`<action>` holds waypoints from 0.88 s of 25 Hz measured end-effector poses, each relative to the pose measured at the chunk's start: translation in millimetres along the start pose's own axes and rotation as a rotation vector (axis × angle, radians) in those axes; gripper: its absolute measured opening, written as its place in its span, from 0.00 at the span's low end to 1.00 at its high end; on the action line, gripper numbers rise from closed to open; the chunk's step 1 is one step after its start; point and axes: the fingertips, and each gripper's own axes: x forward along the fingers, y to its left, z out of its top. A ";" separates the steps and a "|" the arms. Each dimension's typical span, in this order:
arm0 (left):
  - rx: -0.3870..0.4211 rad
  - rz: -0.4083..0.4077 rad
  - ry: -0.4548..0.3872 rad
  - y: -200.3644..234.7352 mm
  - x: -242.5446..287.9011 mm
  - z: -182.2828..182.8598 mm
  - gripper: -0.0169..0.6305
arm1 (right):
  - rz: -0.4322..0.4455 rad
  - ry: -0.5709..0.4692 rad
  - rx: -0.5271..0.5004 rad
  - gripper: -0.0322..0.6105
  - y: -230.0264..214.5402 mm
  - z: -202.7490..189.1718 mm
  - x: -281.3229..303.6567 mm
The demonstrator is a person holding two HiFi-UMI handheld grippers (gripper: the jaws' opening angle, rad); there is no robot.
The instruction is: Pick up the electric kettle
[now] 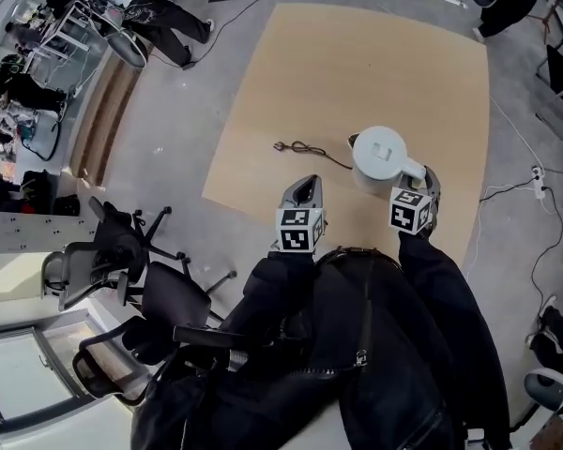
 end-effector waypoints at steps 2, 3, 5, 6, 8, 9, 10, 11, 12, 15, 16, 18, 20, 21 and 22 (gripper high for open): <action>0.000 0.001 0.005 0.8 0.0 -1.1 0.03 | 0.011 -0.016 0.021 0.30 -0.8 0.4 0.8; 0.000 0.001 0.007 1.1 -0.3 -1.3 0.03 | 0.016 -0.027 0.029 0.30 -1.1 1.1 0.7; 0.003 -0.001 0.011 1.6 -1.6 -0.9 0.03 | 0.024 -0.052 0.041 0.29 -1.8 3.4 -0.1; 0.006 -0.003 0.012 1.5 -2.2 -0.6 0.03 | 0.026 -0.066 0.048 0.29 -2.3 4.7 -0.5; 0.010 -0.005 0.015 0.7 -3.0 -1.3 0.03 | 0.029 -0.096 0.059 0.29 -3.2 5.8 -1.1; 0.012 -0.005 0.017 0.9 -3.3 -2.4 0.03 | 0.031 -0.109 0.064 0.29 -3.1 5.7 -1.3; 0.013 -0.003 0.019 2.1 -3.9 -3.8 0.03 | 0.034 -0.118 0.068 0.29 -2.3 5.3 -1.4; 0.013 0.000 0.021 4.4 -5.0 -5.0 0.03 | 0.037 -0.125 0.072 0.29 -1.1 5.1 -1.5; 0.012 0.005 0.023 7.1 -6.2 -5.8 0.03 | 0.039 -0.131 0.077 0.29 -0.4 5.4 -1.7; 0.010 0.017 0.026 14.3 -10.7 -7.9 0.03 | 0.031 -0.147 0.098 0.29 -3.1 6.9 -3.6; 0.009 0.021 0.026 16.6 -12.4 -9.0 0.03 | 0.026 -0.152 0.107 0.29 -4.2 6.9 -4.1; 0.010 0.027 0.027 21.3 -16.2 -11.8 0.03 | 0.020 -0.157 0.122 0.29 -5.2 5.9 -4.9; 0.011 0.032 0.030 25.0 -19.5 -13.4 0.03 | 0.014 -0.162 0.134 0.29 -6.5 5.8 -5.7; 0.011 0.034 0.031 26.1 -19.8 -13.3 0.03 | 0.010 -0.166 0.139 0.29 -8.5 6.9 -5.4; 0.012 0.035 0.031 26.9 -19.3 -12.8 0.03 | 0.005 -0.172 0.143 0.29 -11.3 8.9 -4.6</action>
